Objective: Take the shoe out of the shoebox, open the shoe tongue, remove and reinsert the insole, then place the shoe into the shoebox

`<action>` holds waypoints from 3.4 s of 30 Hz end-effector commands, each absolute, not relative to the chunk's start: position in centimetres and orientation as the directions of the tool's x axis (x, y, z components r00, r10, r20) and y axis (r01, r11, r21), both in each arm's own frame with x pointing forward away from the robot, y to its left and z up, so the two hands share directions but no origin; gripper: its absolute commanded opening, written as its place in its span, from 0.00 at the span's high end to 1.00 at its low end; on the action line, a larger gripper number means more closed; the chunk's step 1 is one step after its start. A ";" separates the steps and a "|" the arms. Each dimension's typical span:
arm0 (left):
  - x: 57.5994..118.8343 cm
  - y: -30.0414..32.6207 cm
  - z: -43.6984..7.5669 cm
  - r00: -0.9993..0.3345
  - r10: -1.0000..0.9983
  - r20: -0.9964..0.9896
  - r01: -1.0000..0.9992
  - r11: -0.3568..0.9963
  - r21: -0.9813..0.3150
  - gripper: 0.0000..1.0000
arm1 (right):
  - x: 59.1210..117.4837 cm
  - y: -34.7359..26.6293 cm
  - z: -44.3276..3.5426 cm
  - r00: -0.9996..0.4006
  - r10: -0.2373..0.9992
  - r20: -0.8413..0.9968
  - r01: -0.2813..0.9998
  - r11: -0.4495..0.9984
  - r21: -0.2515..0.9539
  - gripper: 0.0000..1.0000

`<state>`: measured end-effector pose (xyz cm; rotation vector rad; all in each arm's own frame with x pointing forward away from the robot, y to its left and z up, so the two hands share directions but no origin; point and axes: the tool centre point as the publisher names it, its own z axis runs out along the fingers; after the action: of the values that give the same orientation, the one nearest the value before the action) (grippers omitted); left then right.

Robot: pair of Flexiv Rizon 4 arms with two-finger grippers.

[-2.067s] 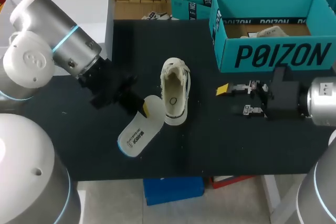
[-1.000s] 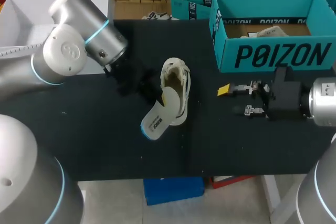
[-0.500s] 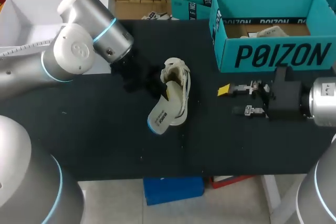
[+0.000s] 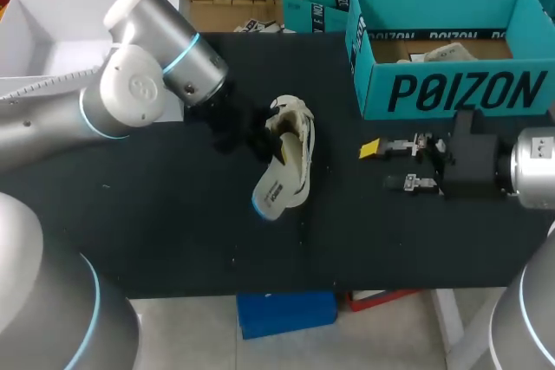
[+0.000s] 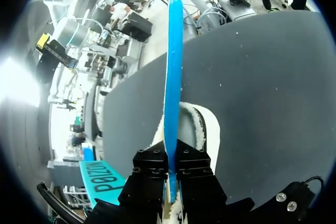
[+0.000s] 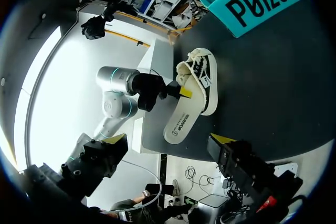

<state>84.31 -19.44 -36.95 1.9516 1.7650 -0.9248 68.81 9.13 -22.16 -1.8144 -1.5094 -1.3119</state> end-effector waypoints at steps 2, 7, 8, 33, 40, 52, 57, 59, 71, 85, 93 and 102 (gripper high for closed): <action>85.2 -19.4 -37.4 -0.005 0.746 -0.666 0.977 -0.138 -0.162 1.00 | 68.9 9.2 -22.2 -0.044 0.507 0.861 0.923 -0.310 0.230 0.00; 85.8 -19.4 -37.4 -0.023 0.739 -0.674 0.981 -0.114 -0.159 1.00 | 68.9 9.2 -22.2 -0.044 0.507 0.861 0.923 -0.310 0.230 0.00; 86.1 -19.4 -37.6 -0.042 0.730 -0.682 0.980 -0.105 -0.172 1.00 | 68.9 9.2 -22.2 -0.044 0.507 0.861 0.923 -0.310 0.230 0.00; 82.0 -18.5 -35.5 0.020 0.743 -0.669 0.970 -0.177 -0.168 0.81 | 68.9 9.2 -22.2 -0.044 0.507 0.861 0.923 -0.310 0.230 0.00; 80.7 -18.4 -35.8 0.055 0.763 -0.645 0.961 -0.216 -0.174 0.89 | 68.9 9.2 -22.2 -0.044 0.507 0.861 0.923 -0.310 0.230 0.00; 80.9 -18.3 -35.9 0.053 0.744 -0.666 0.959 -0.225 -0.175 1.00 | 68.9 9.2 -22.2 -0.044 0.507 0.861 0.923 -0.310 0.230 0.00; 81.6 -18.0 -36.3 0.016 0.728 -0.685 0.957 -0.209 -0.200 1.00 | 68.9 9.2 -22.2 -0.044 0.507 0.861 0.923 -0.310 0.230 0.00; 82.0 -17.9 -36.4 0.009 0.725 -0.689 0.957 -0.205 -0.203 1.00 | 68.9 9.2 -22.2 -0.044 0.507 0.861 0.923 -0.310 0.230 0.00; 83.6 -18.9 -35.4 -0.018 0.658 -0.753 0.948 -0.227 -0.221 1.00 | 68.9 9.2 -22.2 -0.044 0.507 0.861 0.923 -0.310 0.230 0.00; 81.0 -18.5 -34.6 -0.076 0.636 -0.768 0.922 -0.248 -0.296 1.00 | 68.9 9.2 -22.2 -0.044 0.507 0.861 0.923 -0.310 0.230 0.00; 80.9 -18.9 -34.9 -0.076 0.643 -0.762 0.921 -0.248 -0.302 1.00 | 68.9 9.2 -22.2 -0.044 0.507 0.861 0.923 -0.310 0.230 0.00; 82.5 -19.2 -35.9 -0.083 0.651 -0.754 0.924 -0.233 -0.303 1.00 | 68.9 9.2 -22.2 -0.044 0.507 0.861 0.923 -0.310 0.230 0.00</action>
<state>81.97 -18.75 -35.57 1.8756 1.7114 -1.2200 68.84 9.15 -22.18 -1.8138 -1.5087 -1.3128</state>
